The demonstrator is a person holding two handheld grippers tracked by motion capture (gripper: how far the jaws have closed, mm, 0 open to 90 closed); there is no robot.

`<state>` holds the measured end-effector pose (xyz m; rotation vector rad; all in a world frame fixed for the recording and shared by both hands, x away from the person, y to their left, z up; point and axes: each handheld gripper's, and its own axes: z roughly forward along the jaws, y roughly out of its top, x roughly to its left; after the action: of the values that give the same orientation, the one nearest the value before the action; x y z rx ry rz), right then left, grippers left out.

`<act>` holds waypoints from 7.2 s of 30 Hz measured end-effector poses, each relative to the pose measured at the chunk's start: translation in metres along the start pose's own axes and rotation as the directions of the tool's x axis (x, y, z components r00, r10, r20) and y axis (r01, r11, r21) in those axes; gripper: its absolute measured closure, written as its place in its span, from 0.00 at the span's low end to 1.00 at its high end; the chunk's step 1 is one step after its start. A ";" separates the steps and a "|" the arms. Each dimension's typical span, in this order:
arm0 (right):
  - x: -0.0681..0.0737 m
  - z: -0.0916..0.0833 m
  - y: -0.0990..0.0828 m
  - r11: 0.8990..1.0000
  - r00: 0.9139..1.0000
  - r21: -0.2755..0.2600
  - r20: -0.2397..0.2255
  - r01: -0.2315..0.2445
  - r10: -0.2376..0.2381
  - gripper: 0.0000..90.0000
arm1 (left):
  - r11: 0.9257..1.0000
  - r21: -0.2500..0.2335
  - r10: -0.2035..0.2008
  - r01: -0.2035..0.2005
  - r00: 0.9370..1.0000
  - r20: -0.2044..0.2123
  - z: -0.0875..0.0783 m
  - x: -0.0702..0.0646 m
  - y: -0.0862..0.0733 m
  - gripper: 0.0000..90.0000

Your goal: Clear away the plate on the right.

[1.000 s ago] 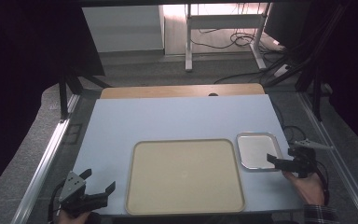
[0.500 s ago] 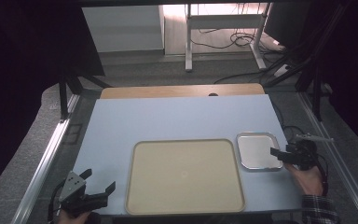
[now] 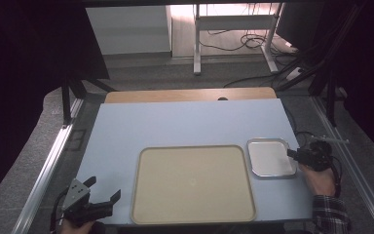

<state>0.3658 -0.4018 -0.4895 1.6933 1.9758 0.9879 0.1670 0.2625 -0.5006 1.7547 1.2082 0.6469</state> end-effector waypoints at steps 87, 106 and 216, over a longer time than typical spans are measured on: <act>0.052 0.001 0.008 0.994 0.956 0.043 -0.272 -0.098 0.106 0.99 | 1.000 0.013 0.026 -0.026 1.000 0.003 0.001 -0.002 0.001 0.04; 0.102 0.022 0.006 0.996 0.935 0.088 -0.353 -0.012 0.042 0.99 | 0.999 0.015 0.036 -0.036 0.999 0.005 0.001 -0.003 0.001 0.04; 0.231 0.022 -0.065 0.849 0.692 0.048 -0.604 0.526 -0.395 1.00 | 0.999 0.017 0.047 -0.047 0.999 0.011 0.002 -0.004 0.001 0.04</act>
<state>0.2829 -0.1763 -0.5114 0.9096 2.8109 1.2058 0.1676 0.2582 -0.5004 1.8035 1.1722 0.6558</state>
